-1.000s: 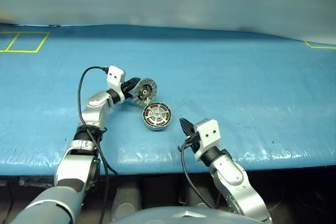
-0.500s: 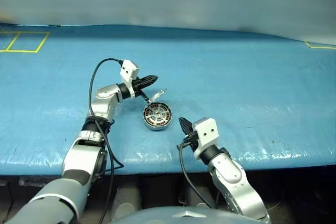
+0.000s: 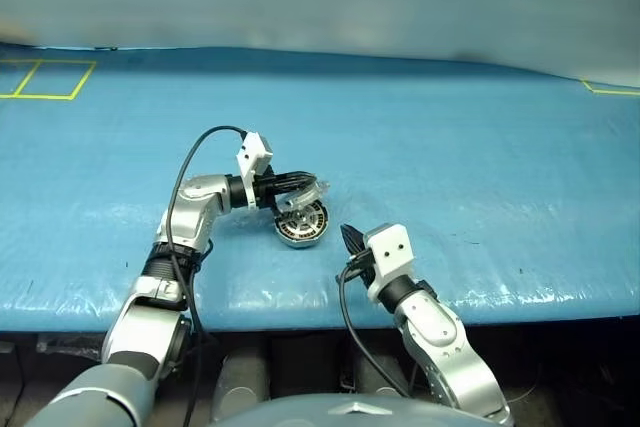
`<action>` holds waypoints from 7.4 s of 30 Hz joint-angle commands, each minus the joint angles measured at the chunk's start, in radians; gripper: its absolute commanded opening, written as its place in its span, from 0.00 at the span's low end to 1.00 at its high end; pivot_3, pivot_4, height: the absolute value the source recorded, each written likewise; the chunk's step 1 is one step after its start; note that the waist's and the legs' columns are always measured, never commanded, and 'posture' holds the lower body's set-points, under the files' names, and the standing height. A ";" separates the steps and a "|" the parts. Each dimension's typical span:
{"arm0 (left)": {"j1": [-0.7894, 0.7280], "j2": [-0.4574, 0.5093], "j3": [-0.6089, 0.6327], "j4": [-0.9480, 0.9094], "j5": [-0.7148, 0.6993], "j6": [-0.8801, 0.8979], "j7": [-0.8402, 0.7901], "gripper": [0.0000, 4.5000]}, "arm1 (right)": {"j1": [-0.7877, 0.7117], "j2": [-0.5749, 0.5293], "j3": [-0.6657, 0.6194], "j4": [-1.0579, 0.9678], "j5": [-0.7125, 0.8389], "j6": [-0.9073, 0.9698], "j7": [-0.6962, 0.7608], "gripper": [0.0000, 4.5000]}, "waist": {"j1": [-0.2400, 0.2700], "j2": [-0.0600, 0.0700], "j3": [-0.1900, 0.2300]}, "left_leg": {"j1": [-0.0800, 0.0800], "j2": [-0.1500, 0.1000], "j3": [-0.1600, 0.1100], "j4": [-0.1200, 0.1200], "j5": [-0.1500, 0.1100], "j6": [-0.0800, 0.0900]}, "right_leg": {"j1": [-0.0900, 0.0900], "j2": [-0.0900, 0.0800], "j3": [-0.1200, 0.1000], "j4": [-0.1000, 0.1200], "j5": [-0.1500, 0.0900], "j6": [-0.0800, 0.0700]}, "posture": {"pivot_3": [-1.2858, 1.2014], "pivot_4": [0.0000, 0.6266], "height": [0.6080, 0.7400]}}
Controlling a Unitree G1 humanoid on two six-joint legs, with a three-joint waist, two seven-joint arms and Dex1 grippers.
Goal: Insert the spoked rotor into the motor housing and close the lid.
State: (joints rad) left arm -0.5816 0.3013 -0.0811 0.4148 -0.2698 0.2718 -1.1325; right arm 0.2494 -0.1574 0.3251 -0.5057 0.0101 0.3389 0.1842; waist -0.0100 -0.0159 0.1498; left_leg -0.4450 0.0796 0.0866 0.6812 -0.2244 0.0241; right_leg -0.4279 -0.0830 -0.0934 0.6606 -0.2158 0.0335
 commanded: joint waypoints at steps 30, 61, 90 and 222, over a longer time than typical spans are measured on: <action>0.339 0.002 0.075 -0.547 -0.031 -0.072 0.297 0.00 | -0.214 0.049 -0.115 -0.189 0.022 0.434 -0.078 0.35 | -0.001 0.002 0.000 | 0.000 0.001 0.000 0.000 0.000 0.000 | -0.001 0.002 0.003 0.000 0.000 0.000 | 0.52 0.24 1.00; 0.817 -0.118 0.024 -0.692 -0.008 -0.232 0.596 0.00 | -0.577 -0.032 0.096 0.122 0.076 0.525 0.139 1.00 | -0.002 0.005 0.001 | 0.000 0.002 0.000 -0.001 -0.001 0.000 | -0.006 0.001 0.000 -0.001 0.000 -0.002 | 0.52 0.24 1.00; 0.809 -0.108 0.027 -0.671 -0.032 -0.238 0.577 0.00 | -0.570 -0.003 0.055 0.113 0.085 0.504 0.139 0.99 | -0.002 0.006 0.002 | -0.002 0.002 0.001 -0.002 -0.001 -0.001 | -0.009 0.001 0.001 -0.001 -0.001 -0.003 | 0.52 0.24 1.00; 0.812 -0.054 0.027 -0.589 0.041 -0.329 0.590 0.00 | -0.542 0.245 0.122 0.066 -0.057 0.763 -0.168 0.72 | -0.009 0.006 0.001 | -0.001 0.002 0.003 -0.014 0.001 -0.003 | -0.015 0.003 0.001 -0.001 -0.003 -0.006 | 0.52 0.24 1.00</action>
State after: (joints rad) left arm 0.2383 0.2473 -0.0480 -0.1648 -0.2172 -0.0477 -0.5343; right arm -0.2912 0.0661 0.4841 -0.4107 -0.0563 1.0839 0.0229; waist -0.0194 -0.0103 0.1509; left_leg -0.4463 0.0820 0.0895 0.6668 -0.2234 0.0212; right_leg -0.4425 -0.0804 -0.0921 0.6591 -0.2190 0.0276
